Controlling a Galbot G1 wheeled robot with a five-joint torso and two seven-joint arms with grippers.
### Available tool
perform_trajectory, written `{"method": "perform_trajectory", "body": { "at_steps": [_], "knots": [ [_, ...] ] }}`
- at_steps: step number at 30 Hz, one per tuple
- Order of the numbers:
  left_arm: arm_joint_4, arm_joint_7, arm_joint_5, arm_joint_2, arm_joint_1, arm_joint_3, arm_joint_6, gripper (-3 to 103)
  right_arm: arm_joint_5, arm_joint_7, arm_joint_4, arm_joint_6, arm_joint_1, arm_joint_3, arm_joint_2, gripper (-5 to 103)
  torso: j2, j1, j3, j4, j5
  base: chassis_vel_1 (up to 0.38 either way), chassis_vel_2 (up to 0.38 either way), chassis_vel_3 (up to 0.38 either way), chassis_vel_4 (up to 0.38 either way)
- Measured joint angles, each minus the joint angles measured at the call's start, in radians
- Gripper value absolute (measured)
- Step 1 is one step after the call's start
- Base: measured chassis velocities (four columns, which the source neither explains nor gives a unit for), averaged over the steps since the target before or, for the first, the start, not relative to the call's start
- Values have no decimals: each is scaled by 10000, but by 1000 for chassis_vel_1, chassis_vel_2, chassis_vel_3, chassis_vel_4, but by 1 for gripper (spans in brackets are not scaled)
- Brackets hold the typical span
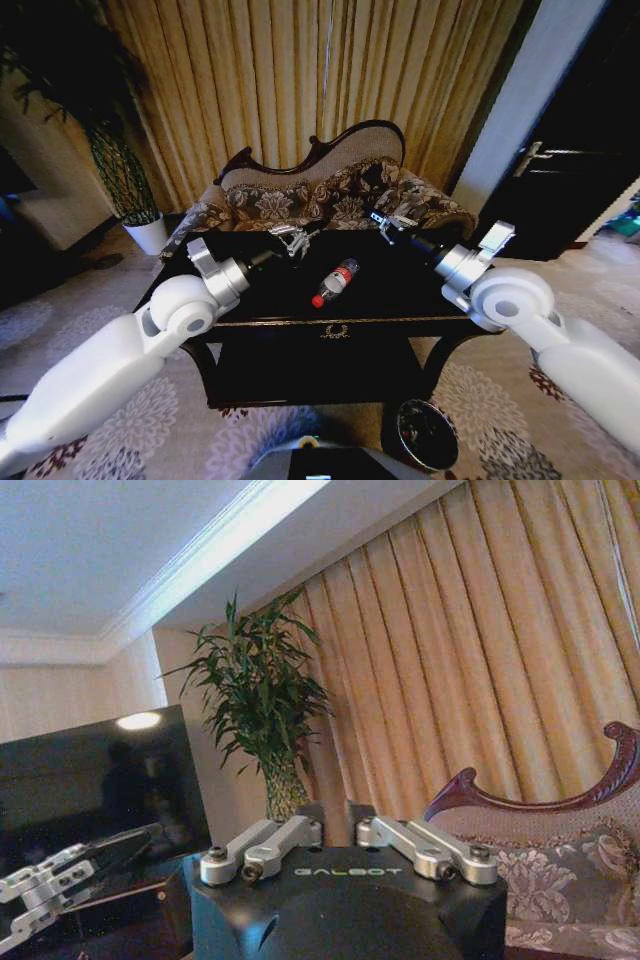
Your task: Move to the front of the table and place the trash on the table into the trash bin.
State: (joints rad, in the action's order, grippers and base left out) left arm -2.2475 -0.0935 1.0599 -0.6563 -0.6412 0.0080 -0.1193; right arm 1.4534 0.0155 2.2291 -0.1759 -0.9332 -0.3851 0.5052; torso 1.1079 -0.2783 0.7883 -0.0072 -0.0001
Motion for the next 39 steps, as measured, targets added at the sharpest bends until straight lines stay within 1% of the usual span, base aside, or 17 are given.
{"method": "perform_trajectory", "body": {
  "at_steps": [1, 2, 5, 7, 8, 9, 11, 12, 13, 14, 15, 16, 17, 19, 21, 23, 39],
  "knots": [
    [-42, 122, -9, 23, -118, -46, -13, 20, -17, 0, 1, 1, -22, -10, 3, 19, 0, 0, 0, 0, 0, 0, 0, 0, 0],
    [-70, 191, -23, 36, -194, -67, -20, 20, -32, 0, 3, 1, -49, -29, 10, 25, 0, 0, 0, 1, -1, 0, 0, 0, 0],
    [-123, 300, -45, 44, -293, -91, -27, 31, -51, 2, 18, 2, -139, -92, 17, 30, 0, 0, 0, 1, -1, 0, 0, 0, 0],
    [-145, 367, -51, 43, -312, -112, -33, 42, -70, 4, 26, 5, -240, -174, 8, 41, 0, 0, 0, 0, 0, 0, 0, 0, 0],
    [-145, 367, -51, 43, -312, -112, -33, 42, -70, 4, 26, 5, -240, -174, 8, 41, 0, 0, 0, 0, 0, 0, 0, 0, 0],
    [-144, 381, -53, 31, -316, -141, -39, 47, -77, 7, 27, 11, -290, -225, 2, 41, 0, 0, 0, 0, 0, 0, 0, 0, 0],
    [-138, 390, -53, 13, -371, -212, -53, 53, -83, 12, 25, 23, -346, -284, 2, 57, 1, 0, 0, 0, 0, 0, 0, 0, 0],
    [-139, 390, -53, 13, -412, -251, -62, 58, -86, 14, 23, 29, -363, -296, 2, 57, 0, 0, 0, -1, 0, 0, 0, 0, 0],
    [-139, 390, -53, 13, -412, -251, -62, 58, -86, 14, 23, 29, -363, -296, 2, 57, 0, 0, 0, -1, 0, 0, 0, 0, 0],
    [-140, 389, -53, 23, -503, -343, -80, 64, -98, 18, 13, 50, -389, -311, 4, 62, 0, 0, 0, 0, 0, 0, 0, 0, 0],
    [-150, 387, -53, 40, -582, -426, -85, 69, -106, 20, 1, 69, -400, -311, 8, 73, 0, 0, 0, 0, 0, 0, 0, 0, 0],
    [-157, 385, -53, 56, -653, -500, -91, 74, -111, 24, -12, 86, -403, -312, 13, 73, 0, 0, 0, 0, 0, 0, 0, 0, 0],
    [-157, 385, -53, 56, -653, -500, -91, 74, -111, 24, -12, 86, -403, -312, 13, 73, 0, 0, 0, 0, 0, 0, 0, 0, 0],
    [-168, 382, -53, 130, -817, -683, -94, 85, -118, 34, -56, 132, -405, -312, 44, 90, 0, 0, 0, 0, 0, 0, 0, 0, 0],
    [-170, 383, -53, 155, -854, -722, -95, 90, -121, 36, -63, 137, -405, -312, 51, 90, 0, 0, 0, 0, 0, 0, 0, 0, 0],
    [-182, 383, -52, 191, -959, -823, -93, 98, -138, 44, -73, 143, -411, -308, 57, 98, 1, 0, 0, 0, 0, 0, 0, 0, 0],
    [-170, 512, -41, 201, -1090, -957, -89, 100, -221, 265, -91, 161, -507, -376, -20, 100, 2, 0, 0, 0, 0, 0, 0, 0, 0]
  ]
}}
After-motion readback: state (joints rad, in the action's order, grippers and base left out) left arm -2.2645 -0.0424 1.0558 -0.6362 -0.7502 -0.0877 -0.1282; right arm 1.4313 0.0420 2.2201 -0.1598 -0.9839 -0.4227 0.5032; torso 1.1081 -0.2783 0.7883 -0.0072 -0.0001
